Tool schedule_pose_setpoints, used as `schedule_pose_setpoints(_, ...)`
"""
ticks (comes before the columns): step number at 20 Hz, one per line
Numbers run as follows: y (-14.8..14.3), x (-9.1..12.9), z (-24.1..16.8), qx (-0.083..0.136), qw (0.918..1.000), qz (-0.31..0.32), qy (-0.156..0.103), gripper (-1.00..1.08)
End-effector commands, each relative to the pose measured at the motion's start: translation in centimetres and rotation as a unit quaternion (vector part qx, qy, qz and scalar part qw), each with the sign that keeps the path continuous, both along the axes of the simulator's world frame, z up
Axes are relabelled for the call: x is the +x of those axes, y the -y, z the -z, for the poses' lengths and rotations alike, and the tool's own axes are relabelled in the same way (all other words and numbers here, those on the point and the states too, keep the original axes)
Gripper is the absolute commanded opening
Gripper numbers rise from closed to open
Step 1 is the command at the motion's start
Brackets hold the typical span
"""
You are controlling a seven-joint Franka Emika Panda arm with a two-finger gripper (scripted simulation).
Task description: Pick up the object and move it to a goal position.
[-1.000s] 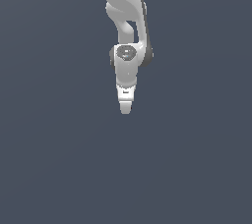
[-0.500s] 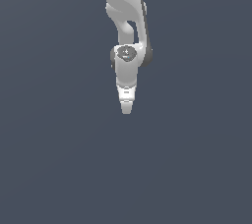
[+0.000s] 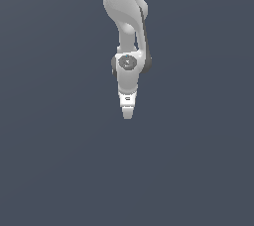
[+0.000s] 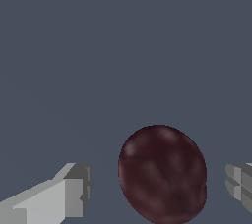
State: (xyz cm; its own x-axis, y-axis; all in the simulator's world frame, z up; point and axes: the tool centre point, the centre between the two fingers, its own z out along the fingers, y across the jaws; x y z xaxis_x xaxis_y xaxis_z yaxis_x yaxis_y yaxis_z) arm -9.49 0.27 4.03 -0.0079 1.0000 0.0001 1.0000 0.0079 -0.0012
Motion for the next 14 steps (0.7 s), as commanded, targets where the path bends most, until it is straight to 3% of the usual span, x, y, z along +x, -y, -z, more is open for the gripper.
schedule_pose_setpoints(1, 0.02, 0.02, 0.79, 0.0, 1.0, 0.0, 0.0, 1.0)
schedule_pose_setpoints(5, 0.02, 0.02, 1.22, 0.0, 1.0, -0.001, 0.0, 1.0)
schedule_pose_setpoints(6, 0.02, 0.02, 1.22, 0.0, 1.0, -0.001, 0.0, -1.0)
schedule_pose_setpoints(14, 0.02, 0.02, 1.22, 0.0, 1.0, -0.001, 0.0, -1.0)
